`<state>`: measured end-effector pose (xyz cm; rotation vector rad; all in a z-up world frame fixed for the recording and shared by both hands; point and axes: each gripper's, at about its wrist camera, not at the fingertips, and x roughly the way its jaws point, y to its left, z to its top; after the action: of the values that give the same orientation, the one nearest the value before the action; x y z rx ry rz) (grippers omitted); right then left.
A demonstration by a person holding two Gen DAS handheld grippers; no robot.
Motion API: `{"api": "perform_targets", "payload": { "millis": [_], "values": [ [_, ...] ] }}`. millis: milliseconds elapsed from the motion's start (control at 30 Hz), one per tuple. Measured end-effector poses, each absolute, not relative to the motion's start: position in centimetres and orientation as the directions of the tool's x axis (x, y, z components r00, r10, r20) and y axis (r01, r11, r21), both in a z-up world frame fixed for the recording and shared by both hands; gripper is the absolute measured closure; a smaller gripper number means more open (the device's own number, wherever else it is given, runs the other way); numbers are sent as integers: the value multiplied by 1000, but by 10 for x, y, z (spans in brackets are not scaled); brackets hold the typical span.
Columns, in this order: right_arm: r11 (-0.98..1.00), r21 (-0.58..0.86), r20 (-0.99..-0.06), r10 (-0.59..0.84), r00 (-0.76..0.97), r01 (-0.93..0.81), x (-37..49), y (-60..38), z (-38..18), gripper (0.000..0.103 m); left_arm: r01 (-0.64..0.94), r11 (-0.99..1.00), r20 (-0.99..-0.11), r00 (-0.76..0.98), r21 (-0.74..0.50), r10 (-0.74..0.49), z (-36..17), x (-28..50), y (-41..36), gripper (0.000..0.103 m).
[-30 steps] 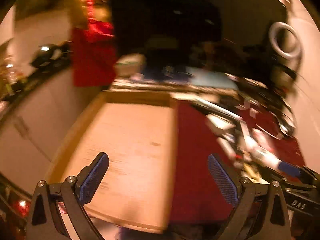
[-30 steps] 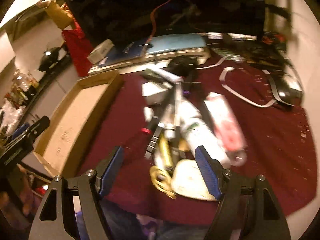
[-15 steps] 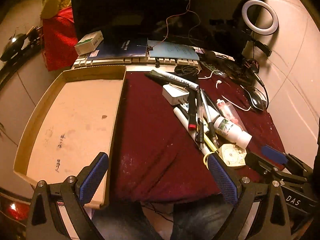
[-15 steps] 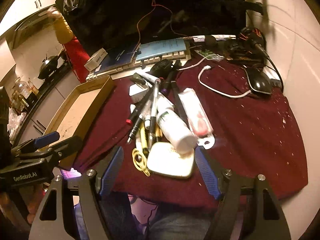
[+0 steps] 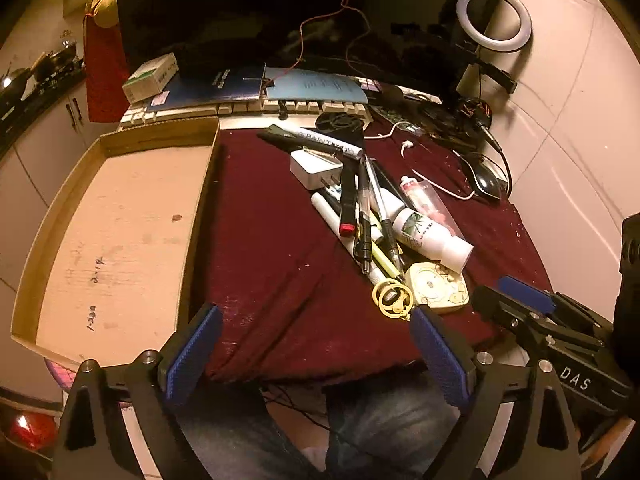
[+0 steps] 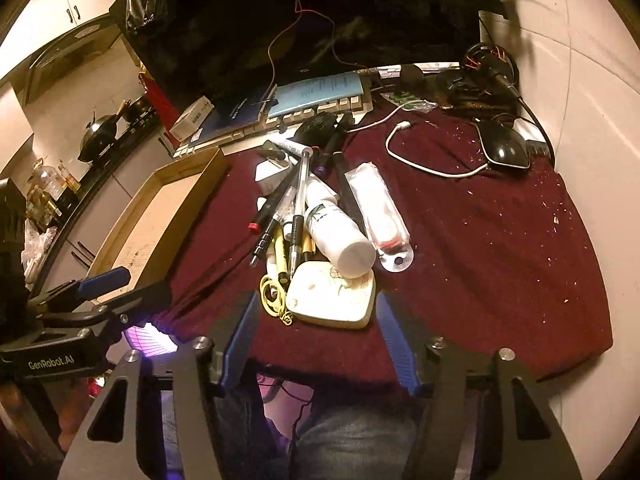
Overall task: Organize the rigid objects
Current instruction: 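Grasp a black pen with the left gripper while the right grasps the white bottle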
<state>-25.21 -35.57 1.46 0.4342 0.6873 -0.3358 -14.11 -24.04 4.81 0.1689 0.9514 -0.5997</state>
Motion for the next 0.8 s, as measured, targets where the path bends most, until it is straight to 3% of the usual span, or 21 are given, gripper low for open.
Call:
{"api": "perform_targets", "payload": {
  "millis": [367,600,700,800],
  "values": [
    [863,271,-671,-148,726,427,-242,-364,19,51,574,808,-818,396,-134,-417,56,-125,-254,20],
    [860,285,-672,-135,728,422,-230,-380,17,51,595,788,-827,356,-159,-436,59,-108,-272,21],
    [858,294,-678,-123,724,421,-222,-388,13,52,607,780,-838,340,-151,-427,55,-104,-282,30],
    [863,296,-683,-109,722,410,-217,-392,10,53,613,775,-847,320,-157,-424,50,-98,-289,32]
  ]
}}
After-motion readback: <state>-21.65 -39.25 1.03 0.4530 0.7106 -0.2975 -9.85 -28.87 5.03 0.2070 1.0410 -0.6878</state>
